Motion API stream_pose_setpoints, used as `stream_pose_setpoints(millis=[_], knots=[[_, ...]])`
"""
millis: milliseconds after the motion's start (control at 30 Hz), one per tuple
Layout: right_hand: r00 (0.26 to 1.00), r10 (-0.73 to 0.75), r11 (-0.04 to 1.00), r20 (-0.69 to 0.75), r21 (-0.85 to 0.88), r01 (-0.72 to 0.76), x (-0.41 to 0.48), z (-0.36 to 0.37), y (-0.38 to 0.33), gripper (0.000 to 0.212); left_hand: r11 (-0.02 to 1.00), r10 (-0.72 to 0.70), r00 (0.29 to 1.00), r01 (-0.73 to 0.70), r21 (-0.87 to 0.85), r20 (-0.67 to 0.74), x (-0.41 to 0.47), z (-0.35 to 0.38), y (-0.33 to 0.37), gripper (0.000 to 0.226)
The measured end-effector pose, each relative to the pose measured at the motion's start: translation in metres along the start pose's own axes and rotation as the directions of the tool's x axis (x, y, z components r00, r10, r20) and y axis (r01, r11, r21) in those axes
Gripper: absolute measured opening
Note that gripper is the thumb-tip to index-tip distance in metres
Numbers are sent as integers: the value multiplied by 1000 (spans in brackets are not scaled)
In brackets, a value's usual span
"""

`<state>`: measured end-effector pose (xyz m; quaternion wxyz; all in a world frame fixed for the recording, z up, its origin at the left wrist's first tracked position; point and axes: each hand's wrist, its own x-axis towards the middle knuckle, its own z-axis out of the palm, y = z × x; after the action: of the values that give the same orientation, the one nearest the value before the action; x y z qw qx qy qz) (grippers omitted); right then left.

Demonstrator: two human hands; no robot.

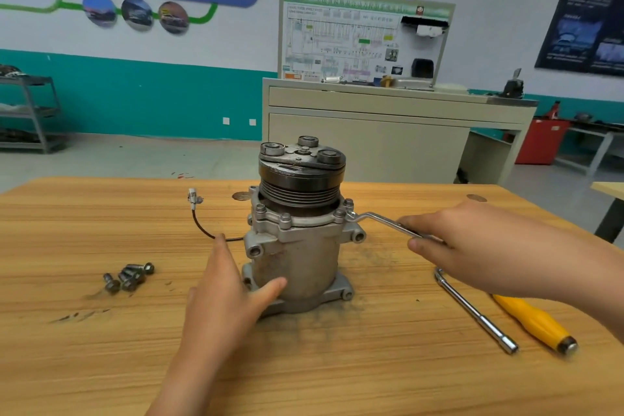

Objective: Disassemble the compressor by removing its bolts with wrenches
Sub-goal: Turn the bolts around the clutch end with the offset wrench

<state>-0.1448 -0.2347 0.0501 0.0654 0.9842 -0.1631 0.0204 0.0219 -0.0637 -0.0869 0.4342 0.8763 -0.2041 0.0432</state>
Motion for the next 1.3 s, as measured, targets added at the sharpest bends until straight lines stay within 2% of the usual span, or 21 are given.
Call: stream_pose_setpoints(millis=[100, 200, 300, 400, 567, 733, 867, 933, 1033, 1100, 1200, 1300], knots=[[1000, 7, 999, 12, 31, -8, 0, 0, -1, 33, 995, -22, 981, 3, 100, 192, 0, 6, -7, 78], [999, 36, 996, -12, 87, -35, -2, -3, -3, 32, 986, 32, 987, -57, 155, 159, -3, 18, -7, 57], [1000, 27, 997, -3, 79, -27, -2, -5, -7, 31, 984, 61, 997, -69, 163, 57, -5, 25, -8, 58], [1000, 18, 999, 20, 29, -19, 0, -7, -13, 32, 981, 72, 997, -73, 180, 13, -6, 27, -12, 64], [1000, 15, 991, 10, -136, -14, 16, -8, -16, 31, 960, 24, 1000, -24, 279, 4, -3, 32, -12, 80], [1000, -19, 925, -10, -379, 14, 15, 1, -25, 21, 950, 18, 1000, -14, 311, -8, -4, 34, -8, 88], [999, -38, 935, 18, -352, 42, 17, -5, -16, 28, 955, 13, 1000, -12, 297, -2, -5, 34, -9, 97], [999, -38, 936, 24, -350, 44, 16, -8, -10, 34, 963, 6, 1000, -10, 270, 15, -5, 34, -10, 97], [998, -54, 892, -31, -450, 34, 9, -1, -22, 41, 974, 0, 999, -10, 228, 43, -2, 32, -14, 91], [997, -72, 857, -18, -512, 52, 6, 3, -32, 48, 977, -18, 998, 4, 215, 64, -1, 31, -16, 88], [998, -66, 853, 10, -519, 61, 11, -4, -27, 35, 962, -26, 994, -4, 272, 107, -3, 30, -17, 85], [997, -13, 903, 82, -427, 47, 18, -12, -18, 27, 961, -1, 994, -29, 275, 109, -6, 30, -18, 66]])
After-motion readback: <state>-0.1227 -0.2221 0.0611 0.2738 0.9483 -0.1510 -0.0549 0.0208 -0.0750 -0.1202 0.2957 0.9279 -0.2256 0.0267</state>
